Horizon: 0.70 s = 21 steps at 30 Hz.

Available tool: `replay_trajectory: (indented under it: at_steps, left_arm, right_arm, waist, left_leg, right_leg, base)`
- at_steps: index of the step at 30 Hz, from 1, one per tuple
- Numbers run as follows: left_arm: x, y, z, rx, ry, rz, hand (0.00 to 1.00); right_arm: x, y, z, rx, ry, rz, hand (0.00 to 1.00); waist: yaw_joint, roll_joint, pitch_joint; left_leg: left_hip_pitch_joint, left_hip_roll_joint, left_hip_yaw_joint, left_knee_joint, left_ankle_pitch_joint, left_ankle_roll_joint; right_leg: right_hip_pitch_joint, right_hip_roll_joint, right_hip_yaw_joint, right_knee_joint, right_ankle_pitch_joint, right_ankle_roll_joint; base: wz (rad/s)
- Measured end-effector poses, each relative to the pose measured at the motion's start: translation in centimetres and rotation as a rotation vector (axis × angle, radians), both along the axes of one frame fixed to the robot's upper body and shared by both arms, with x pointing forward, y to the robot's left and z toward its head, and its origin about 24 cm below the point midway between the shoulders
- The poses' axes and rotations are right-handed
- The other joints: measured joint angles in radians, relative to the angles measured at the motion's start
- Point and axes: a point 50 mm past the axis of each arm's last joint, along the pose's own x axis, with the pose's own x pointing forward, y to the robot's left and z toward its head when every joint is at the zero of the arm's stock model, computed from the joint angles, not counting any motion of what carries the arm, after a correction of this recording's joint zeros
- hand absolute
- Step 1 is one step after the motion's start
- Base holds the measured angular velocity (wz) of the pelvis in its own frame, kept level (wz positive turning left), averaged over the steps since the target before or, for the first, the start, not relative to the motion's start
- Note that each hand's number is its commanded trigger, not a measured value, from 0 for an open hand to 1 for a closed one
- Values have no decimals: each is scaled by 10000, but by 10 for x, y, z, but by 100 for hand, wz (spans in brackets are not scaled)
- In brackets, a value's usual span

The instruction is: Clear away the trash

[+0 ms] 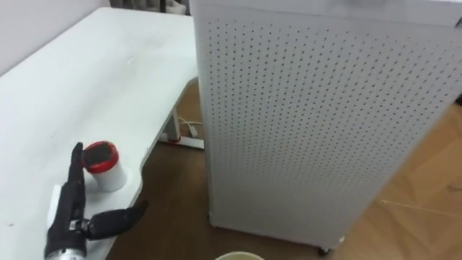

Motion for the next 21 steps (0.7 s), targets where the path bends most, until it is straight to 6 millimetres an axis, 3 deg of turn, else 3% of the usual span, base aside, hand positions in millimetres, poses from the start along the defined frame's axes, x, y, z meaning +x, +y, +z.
replay_trajectory:
  at_steps: [1,2,4,6,10,21]
  left_arm:
    - [0,-4,-1,-73,-17,-176,0]
    - [-1,-4,-2,-33,30,-236,0]
    - [-3,-2,-9,0,321,-166,0]
    - [-5,-1,-15,-94,638,-21,0]
    - [-8,7,-23,-476,1017,561,0]
    - [-9,15,-24,-445,1041,1521,0]
  right_arm:
    - [1,1,0,20,-28,45,100]
    - [2,3,0,36,-47,85,100]
    - [8,5,5,85,-385,261,100]
    - [10,7,7,125,-530,341,100]
    - [5,12,4,162,-356,573,100]
    - [-1,13,0,-163,153,860,100]
  waist:
    - [214,49,10]
    - [275,62,16]
    - [406,162,24]
    - [303,283,-51]
    - [118,356,-89]
    - [-87,181,-121]
  left_leg:
    - [170,52,156,-120,22,31]
    - [286,60,128,-193,21,31]
    - [776,55,-107,-558,18,27]
    - [1051,67,-98,-821,30,3]
    - [1602,97,-86,-1269,131,-149]
    - [1791,147,-67,-1322,130,-155]
  right_leg:
    - [-85,-9,-527,47,80,159]
    - [-60,-5,-753,-4,141,193]
    - [-58,39,-1334,-533,512,65]
    - [122,81,-1563,-581,608,13]
    - [378,198,-1583,-515,622,-12]
    - [438,258,-1716,-350,647,-53]
  base:
    - [-9]
    - [-30]
    - [-30]
    - [-10]
    - [-7]
    - [-3]
